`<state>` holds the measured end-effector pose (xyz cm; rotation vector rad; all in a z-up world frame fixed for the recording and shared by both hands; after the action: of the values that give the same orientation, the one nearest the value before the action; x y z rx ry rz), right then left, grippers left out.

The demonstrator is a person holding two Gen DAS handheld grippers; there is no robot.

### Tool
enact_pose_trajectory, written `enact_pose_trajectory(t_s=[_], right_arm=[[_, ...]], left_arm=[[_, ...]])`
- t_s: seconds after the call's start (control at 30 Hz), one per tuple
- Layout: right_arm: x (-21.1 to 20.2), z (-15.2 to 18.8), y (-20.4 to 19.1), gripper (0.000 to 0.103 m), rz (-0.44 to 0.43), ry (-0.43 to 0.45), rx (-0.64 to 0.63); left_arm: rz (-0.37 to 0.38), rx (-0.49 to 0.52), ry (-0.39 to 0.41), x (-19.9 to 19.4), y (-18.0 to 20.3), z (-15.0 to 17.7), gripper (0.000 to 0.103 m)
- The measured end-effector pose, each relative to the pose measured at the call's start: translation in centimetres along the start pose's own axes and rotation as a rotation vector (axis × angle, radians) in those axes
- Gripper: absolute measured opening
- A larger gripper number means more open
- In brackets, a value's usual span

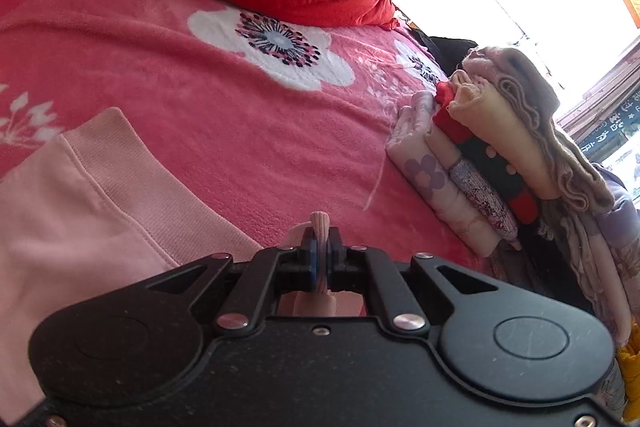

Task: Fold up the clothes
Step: 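Lift the cuff with the left gripper and fold the sleeve across the body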

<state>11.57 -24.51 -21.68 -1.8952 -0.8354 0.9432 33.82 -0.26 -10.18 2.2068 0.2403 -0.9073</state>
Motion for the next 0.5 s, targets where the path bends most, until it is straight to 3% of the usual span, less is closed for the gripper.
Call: enact_pose_trajectory(t_s=[0.4,0.47,0.5], right_arm=[[1.0,0.1,-0.6,0.01,0.042,-0.03,-0.061],[1.0,0.0,-0.4,0.008,0.041,-0.027,-0.048],[1.0,0.0,-0.4,0.008,0.039,-0.025,-0.043]], left_arm=[[-0.003,0.08,-0.007,2.1,0.8,1.3,0.002],[0.064,0.123,-0.057,2.8,1.6,1.5,0.004],[0.075,0.165,-0.1,3.1,2.0,1.6,0.012]])
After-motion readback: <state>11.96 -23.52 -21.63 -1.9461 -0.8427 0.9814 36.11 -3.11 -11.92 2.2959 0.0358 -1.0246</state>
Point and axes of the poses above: each gripper's, at about its wrist camera, not at the fingertips, and x roughly the way its jaws point, y to its right, z to its underside, the point moved 2 cm from there along x, roughly the way its jaws point, and after that the axes turned 2 degrees about -x, right-handed, at the moved point
